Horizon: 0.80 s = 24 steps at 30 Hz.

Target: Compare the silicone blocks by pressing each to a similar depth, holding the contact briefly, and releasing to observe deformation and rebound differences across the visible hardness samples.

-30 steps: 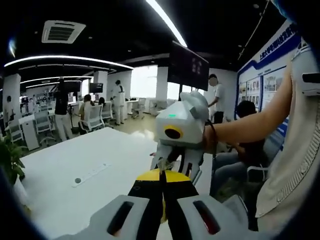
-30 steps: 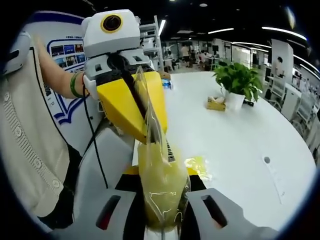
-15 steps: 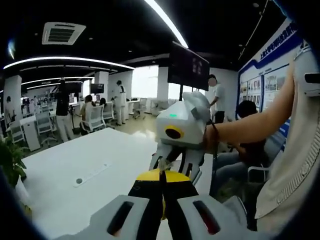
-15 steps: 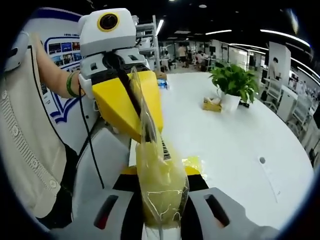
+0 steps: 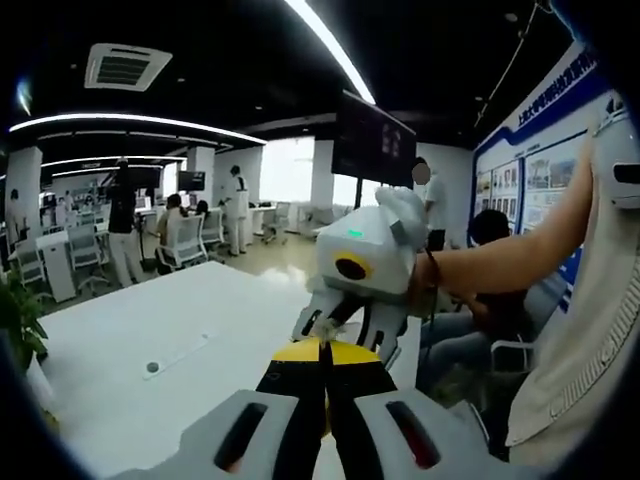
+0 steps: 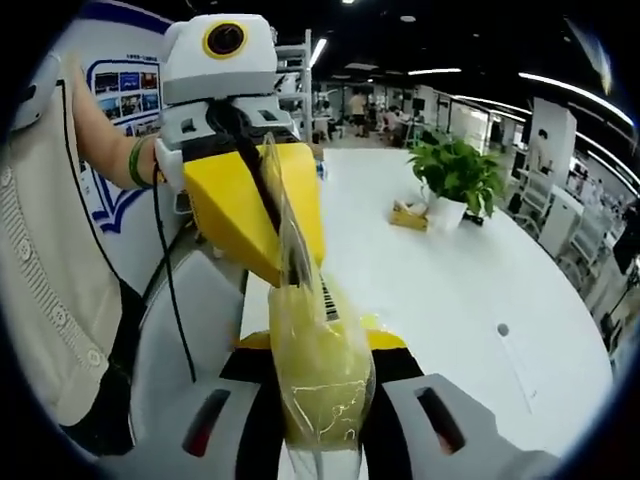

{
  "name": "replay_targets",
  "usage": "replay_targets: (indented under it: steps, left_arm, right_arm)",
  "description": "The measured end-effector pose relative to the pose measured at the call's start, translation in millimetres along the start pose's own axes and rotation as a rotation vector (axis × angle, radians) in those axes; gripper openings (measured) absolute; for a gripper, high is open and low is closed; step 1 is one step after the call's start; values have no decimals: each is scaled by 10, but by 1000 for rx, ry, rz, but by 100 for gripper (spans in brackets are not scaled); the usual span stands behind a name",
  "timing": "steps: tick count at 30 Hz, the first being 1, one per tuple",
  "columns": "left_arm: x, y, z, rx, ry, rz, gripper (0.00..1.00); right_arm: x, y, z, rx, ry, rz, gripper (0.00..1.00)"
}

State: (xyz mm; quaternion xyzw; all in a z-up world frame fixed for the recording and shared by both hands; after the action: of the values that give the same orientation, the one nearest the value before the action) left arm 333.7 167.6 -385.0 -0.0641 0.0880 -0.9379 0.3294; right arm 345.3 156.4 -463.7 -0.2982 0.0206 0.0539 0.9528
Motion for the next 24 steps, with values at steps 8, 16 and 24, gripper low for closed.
replay_targets:
  steps: [8,16,24]
  left_arm:
    - [9,-11,-12,4,-2,2,0]
    - [-8,-23,-22,7,2,9,0]
    - [-32,-29,-28,9,-6,17,0]
  right_arm:
    - [-15,5,-4,-10,3,11,22]
    - [-11,23,0,-11,-4,18,23]
    - [0,46,13,-9,-6,24,24]
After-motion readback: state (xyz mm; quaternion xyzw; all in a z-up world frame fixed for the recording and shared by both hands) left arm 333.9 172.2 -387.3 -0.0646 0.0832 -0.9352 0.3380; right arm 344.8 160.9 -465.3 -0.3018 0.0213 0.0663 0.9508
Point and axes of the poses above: the point that each gripper's makers call its tool centre point, and the gripper's own axes: y roughly forward along the fingers, x roughly to its right, z roughly out of its top, the point moved 3 cm from there along -y, roughly backward along the fingers, and after that the axes turned 10 degrees about z, right-handed, at the moved point
